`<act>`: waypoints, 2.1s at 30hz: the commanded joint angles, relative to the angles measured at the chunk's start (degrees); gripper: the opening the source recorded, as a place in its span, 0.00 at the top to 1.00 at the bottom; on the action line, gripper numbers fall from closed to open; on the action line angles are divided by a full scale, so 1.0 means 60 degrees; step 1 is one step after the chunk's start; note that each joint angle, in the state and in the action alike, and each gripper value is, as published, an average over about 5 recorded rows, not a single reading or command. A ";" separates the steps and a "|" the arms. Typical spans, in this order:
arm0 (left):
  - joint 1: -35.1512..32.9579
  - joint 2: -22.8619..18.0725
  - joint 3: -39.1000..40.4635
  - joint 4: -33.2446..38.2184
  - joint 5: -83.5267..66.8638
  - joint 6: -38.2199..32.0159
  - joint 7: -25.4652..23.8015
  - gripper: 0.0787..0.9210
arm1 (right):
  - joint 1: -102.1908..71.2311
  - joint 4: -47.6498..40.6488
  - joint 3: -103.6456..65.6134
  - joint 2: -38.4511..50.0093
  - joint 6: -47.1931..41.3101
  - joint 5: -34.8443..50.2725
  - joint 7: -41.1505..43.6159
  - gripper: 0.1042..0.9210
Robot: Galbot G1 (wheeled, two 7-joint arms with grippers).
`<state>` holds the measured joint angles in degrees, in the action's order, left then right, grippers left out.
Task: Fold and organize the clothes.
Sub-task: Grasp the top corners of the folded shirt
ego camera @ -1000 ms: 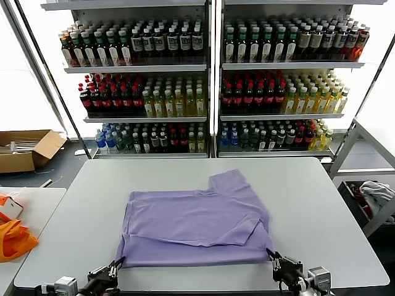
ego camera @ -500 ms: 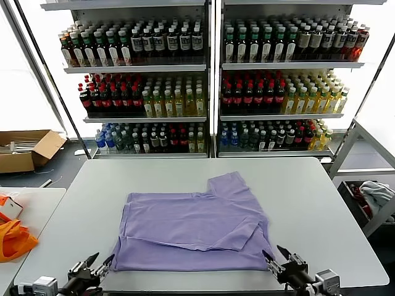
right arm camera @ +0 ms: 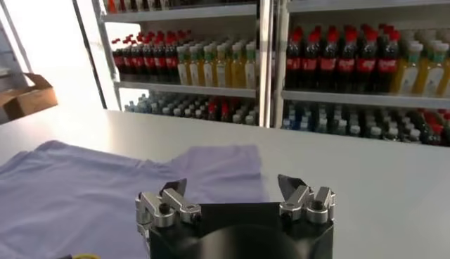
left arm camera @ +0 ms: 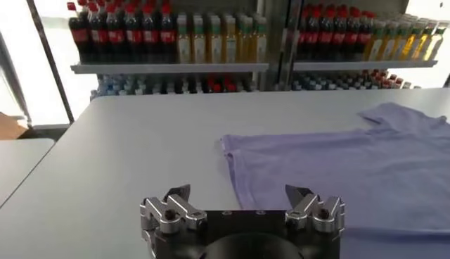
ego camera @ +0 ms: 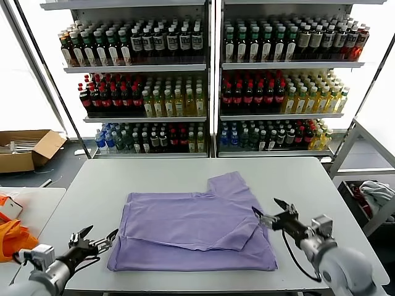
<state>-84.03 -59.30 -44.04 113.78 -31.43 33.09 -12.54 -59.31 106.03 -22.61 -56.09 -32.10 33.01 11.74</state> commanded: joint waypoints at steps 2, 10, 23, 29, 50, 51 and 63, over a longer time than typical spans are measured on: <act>0.3555 0.0857 0.2117 -0.2814 -0.0358 -0.0006 -0.0293 0.12 | 0.5257 -0.5368 0.2440 -0.1205 -0.0162 -0.0566 0.0990 0.12; 0.5450 0.0725 0.3336 -0.4737 -0.0391 -0.0013 -0.0381 0.12 | 0.5892 -0.7321 0.2606 -0.2285 0.0023 -0.1177 0.0916 0.12; 0.6495 0.0316 0.3963 -0.6023 -0.0602 -0.0044 -0.0368 0.12 | 0.5670 -0.7697 0.2725 -0.2684 0.0054 -0.1262 0.0786 0.12; 0.6301 0.0292 0.4206 -0.5959 -0.0562 -0.0018 -0.0373 0.13 | 0.5459 -0.7588 0.2893 -0.2722 -0.0026 -0.1286 0.0747 0.12; 0.5530 0.0335 0.4075 -0.5524 -0.0427 -0.0134 -0.0610 0.81 | 0.4868 -0.6181 0.2554 -0.2607 -0.0018 -0.0427 0.0380 0.72; 0.5536 0.0343 0.4064 -0.5503 -0.0443 -0.0183 -0.0611 0.83 | 0.4811 -0.5953 0.2492 -0.2587 -0.0025 -0.0310 0.0344 0.75; 0.4879 0.0542 0.3189 -0.4190 -0.1667 -0.0408 -0.0550 0.99 | 0.3230 -0.2522 0.1773 -0.1792 -0.0169 0.1107 -0.0237 1.00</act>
<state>-52.88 -56.33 -22.54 84.38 -37.23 31.35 -15.81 -34.24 77.37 -9.49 -69.02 -33.01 34.47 11.88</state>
